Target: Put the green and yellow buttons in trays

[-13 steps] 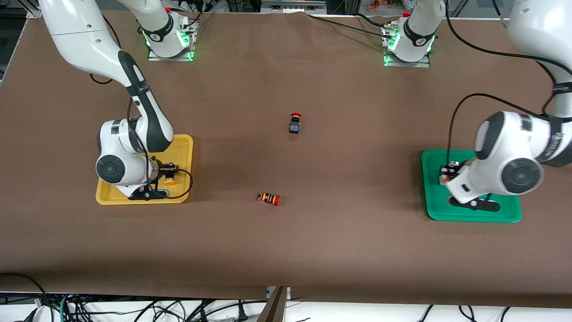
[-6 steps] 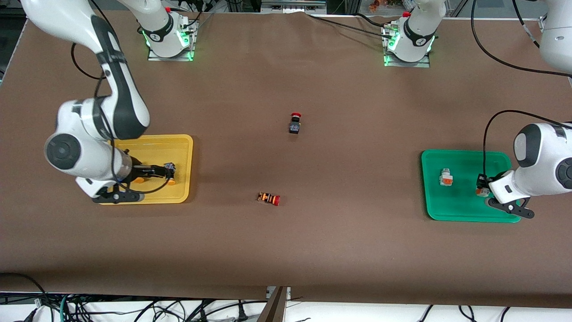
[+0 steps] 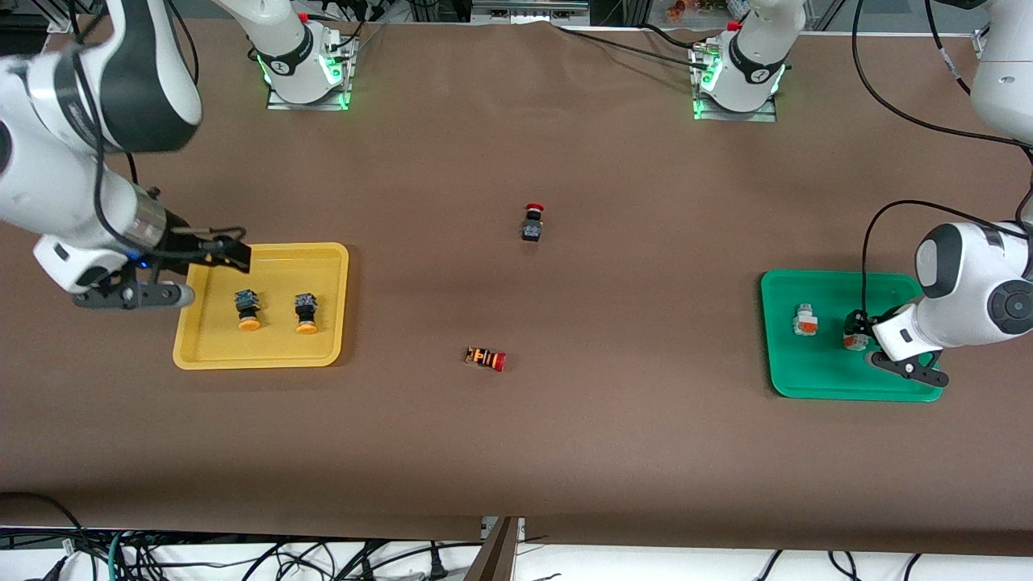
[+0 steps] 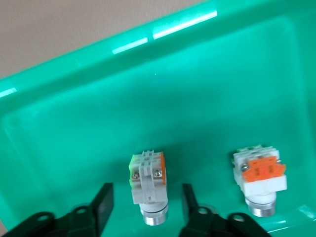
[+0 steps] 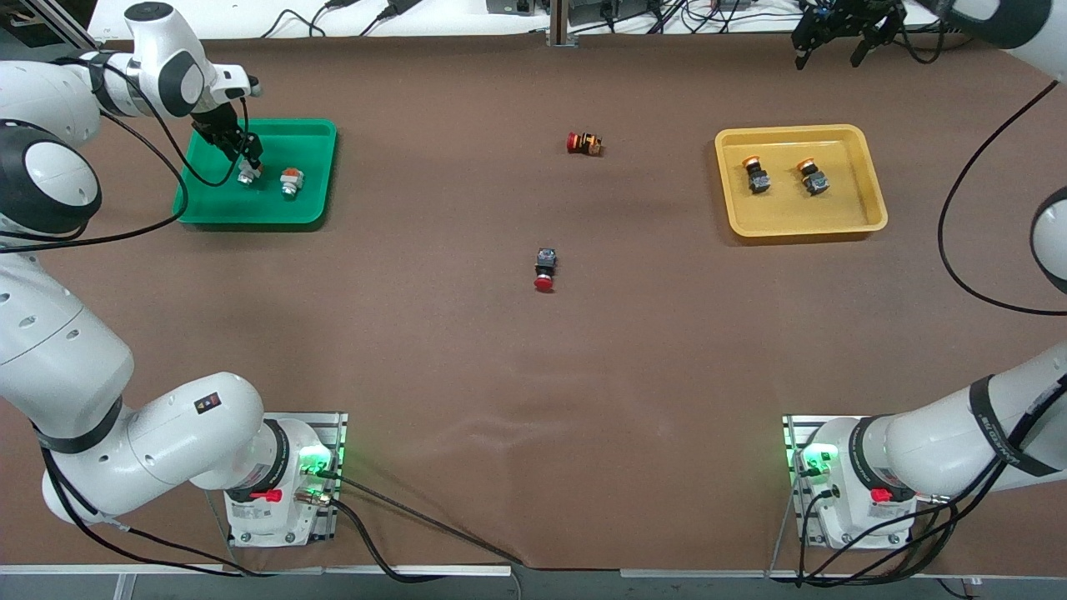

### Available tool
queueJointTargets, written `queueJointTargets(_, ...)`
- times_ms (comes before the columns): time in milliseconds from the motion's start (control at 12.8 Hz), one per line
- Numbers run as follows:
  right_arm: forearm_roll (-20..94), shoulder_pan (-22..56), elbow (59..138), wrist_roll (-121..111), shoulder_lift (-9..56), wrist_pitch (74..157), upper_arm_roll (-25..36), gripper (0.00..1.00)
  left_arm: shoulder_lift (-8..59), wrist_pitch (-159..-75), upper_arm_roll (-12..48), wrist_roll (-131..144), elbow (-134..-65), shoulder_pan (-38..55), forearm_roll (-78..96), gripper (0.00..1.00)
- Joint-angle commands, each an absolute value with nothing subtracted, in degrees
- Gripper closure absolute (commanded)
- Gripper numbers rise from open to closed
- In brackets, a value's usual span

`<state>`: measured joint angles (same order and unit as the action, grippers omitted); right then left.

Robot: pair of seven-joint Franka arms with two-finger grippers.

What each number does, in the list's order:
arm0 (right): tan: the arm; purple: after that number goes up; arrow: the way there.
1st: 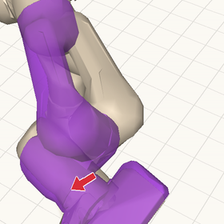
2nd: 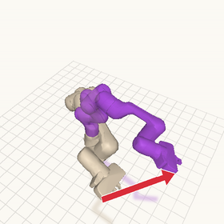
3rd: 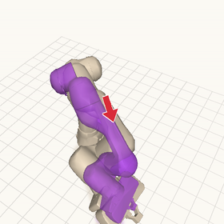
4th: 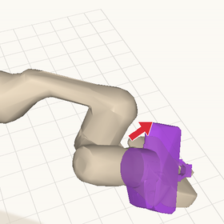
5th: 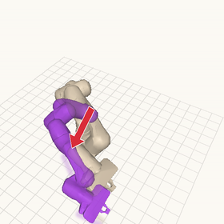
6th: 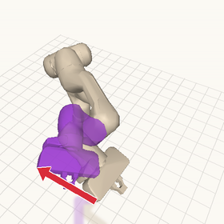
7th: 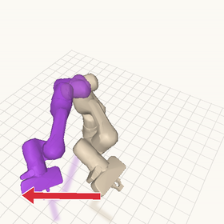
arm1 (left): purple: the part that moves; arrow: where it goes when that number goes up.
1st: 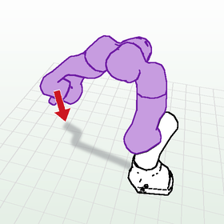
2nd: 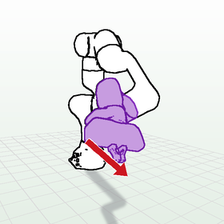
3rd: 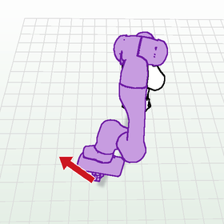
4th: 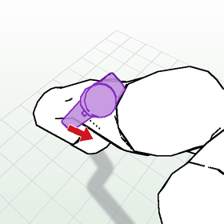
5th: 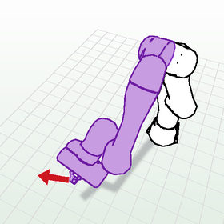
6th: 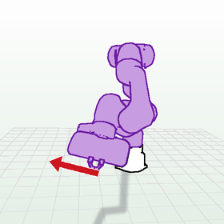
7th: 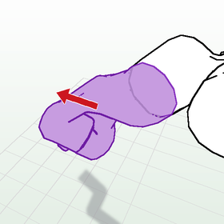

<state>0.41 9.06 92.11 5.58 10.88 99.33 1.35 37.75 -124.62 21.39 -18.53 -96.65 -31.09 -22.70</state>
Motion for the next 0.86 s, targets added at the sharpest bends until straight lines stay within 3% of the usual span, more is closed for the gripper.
queueJointTargets(0,0.5,6.2,93.2,4.9,5.9,97.0,0.4,0.00,30.9,-118.2,26.3,-19.1,-95.6,-31.4,-23.2,0.00)
queueJointTargets(314,0.0,5.9,92.8,4.6,2.6,94.3,0.5,0.00,26.7,-93.3,39.2,-14.0,-82.6,-31.1,-20.7,0.00)
queueJointTargets(549,0.4,6.0,91.4,4.1,3.0,90.5,1.1,0.00,24.1,-85.8,40.3,-12.5,-75.6,-29.2,-19.4,0.00)
queueJointTargets(627,0.1,6.1,90.4,4.1,3.8,90.1,1.1,0.00,20.7,-85.6,36.3,-12.5,-76.2,-26.5,-17.1,0.00)
queueJointTargets(784,0.0,6.2,90.1,3.5,4.0,89.7,1.3,0.00,15.6,-86.3,17.6,-10.6,-76.3,-13.8,-6.5,0.00)
